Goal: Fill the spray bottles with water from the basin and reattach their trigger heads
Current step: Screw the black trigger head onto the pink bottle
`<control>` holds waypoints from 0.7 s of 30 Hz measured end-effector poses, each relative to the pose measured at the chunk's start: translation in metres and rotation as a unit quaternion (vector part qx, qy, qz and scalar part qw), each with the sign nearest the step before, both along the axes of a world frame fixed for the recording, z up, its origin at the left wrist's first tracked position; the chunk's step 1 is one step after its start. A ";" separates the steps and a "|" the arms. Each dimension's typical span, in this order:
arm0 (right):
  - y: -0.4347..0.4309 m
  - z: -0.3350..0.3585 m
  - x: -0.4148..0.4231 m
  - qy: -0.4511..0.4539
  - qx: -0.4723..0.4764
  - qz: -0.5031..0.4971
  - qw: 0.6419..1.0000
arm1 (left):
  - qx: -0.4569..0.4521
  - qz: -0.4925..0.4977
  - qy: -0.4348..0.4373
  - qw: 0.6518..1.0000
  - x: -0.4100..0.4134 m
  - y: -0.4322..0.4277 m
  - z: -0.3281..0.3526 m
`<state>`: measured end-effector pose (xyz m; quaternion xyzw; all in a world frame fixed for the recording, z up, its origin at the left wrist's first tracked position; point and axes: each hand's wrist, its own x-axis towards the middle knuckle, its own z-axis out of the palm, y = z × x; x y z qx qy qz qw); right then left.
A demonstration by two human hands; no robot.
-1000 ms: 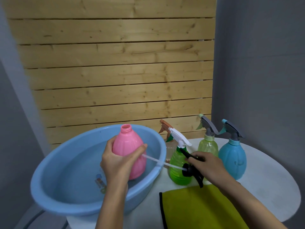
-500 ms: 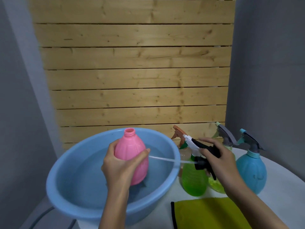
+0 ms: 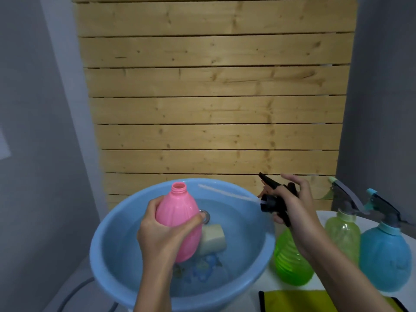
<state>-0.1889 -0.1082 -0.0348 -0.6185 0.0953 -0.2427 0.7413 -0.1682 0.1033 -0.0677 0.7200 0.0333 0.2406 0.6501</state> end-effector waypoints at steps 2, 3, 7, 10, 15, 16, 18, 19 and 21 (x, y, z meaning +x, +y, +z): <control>0.008 0.008 0.003 -0.002 -0.018 0.004 1.000 | 0.004 -0.004 -0.005 1.000 0.000 0.001 0.000; 0.013 0.011 0.006 0.001 -0.025 0.007 1.000 | 0.007 -0.005 -0.008 1.000 0.000 0.001 -0.001; 0.022 0.022 0.016 0.015 -0.047 0.013 0.999 | 0.036 0.012 -0.005 0.999 0.001 0.001 -0.004; 0.021 0.025 0.021 0.017 -0.076 0.008 0.997 | 0.065 0.026 -0.010 0.998 0.000 -0.001 -0.003; 0.013 0.028 0.022 0.019 -0.132 0.012 0.991 | 0.090 0.031 -0.007 0.995 0.000 0.000 -0.004; 0.011 0.029 0.023 0.019 -0.145 0.010 0.989 | 0.095 0.031 -0.004 0.995 0.000 0.000 -0.005; 0.009 0.035 0.022 0.007 -0.165 -0.001 0.986 | 0.101 0.033 0.001 0.994 0.000 -0.001 -0.006; 0.008 0.039 0.021 -0.004 -0.172 -0.003 0.985 | 0.102 0.034 0.001 0.994 0.000 -0.001 -0.006; 0.007 0.044 0.020 -0.021 -0.189 0.007 0.982 | 0.108 0.035 -0.002 0.994 0.000 -0.001 -0.007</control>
